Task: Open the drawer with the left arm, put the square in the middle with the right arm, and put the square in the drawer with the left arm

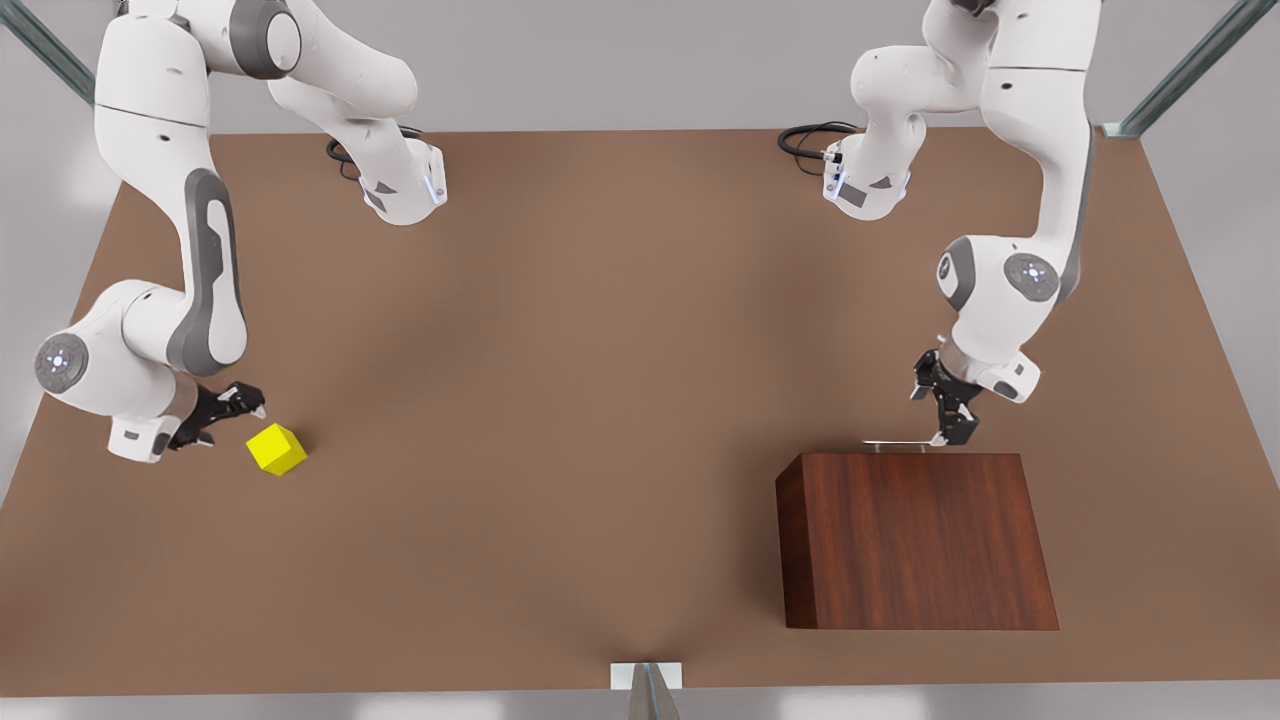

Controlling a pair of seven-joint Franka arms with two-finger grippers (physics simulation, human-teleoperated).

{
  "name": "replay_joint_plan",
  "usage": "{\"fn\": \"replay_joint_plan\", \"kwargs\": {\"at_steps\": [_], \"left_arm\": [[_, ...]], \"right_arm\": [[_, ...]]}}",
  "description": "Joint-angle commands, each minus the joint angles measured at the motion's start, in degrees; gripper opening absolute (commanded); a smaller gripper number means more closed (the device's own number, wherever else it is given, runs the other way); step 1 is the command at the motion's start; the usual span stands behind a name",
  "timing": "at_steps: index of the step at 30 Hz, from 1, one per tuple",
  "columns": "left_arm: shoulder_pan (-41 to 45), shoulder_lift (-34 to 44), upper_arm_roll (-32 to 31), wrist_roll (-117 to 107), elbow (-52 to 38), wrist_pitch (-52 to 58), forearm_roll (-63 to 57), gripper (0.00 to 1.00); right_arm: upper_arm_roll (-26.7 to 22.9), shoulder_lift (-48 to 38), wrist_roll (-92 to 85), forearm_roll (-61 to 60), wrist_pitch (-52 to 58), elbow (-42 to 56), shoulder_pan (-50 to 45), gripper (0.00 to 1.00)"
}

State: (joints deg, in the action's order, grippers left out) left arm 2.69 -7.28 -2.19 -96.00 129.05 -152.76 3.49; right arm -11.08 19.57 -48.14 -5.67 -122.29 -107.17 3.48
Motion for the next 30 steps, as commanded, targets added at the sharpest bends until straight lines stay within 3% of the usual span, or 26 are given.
{"fn": "replay_joint_plan", "kwargs": {"at_steps": [1, 10, 30], "left_arm": [[0.2, -0.1, 0.0, -10.0, -0.1, -0.3, -0.1, 1.0], [2.5, -1.1, -0.3, -10.0, -0.1, -0.8, -0.1, 1.0], [3.4, -4.6, -1.1, -5.0, -0.1, -3.1, -0.3, 1.0]], "right_arm": [[-0.1, 1.3, -18.8, -1.2, -1.0, 0.0, 0.3, 1.0], [-1.5, 9.2, -30.6, -1.4, -1.6, 6.2, 1.1, 1.0], [-1.1, 12.2, -31.2, -2.1, -10.4, -0.1, 0.1, 1.0]]}}
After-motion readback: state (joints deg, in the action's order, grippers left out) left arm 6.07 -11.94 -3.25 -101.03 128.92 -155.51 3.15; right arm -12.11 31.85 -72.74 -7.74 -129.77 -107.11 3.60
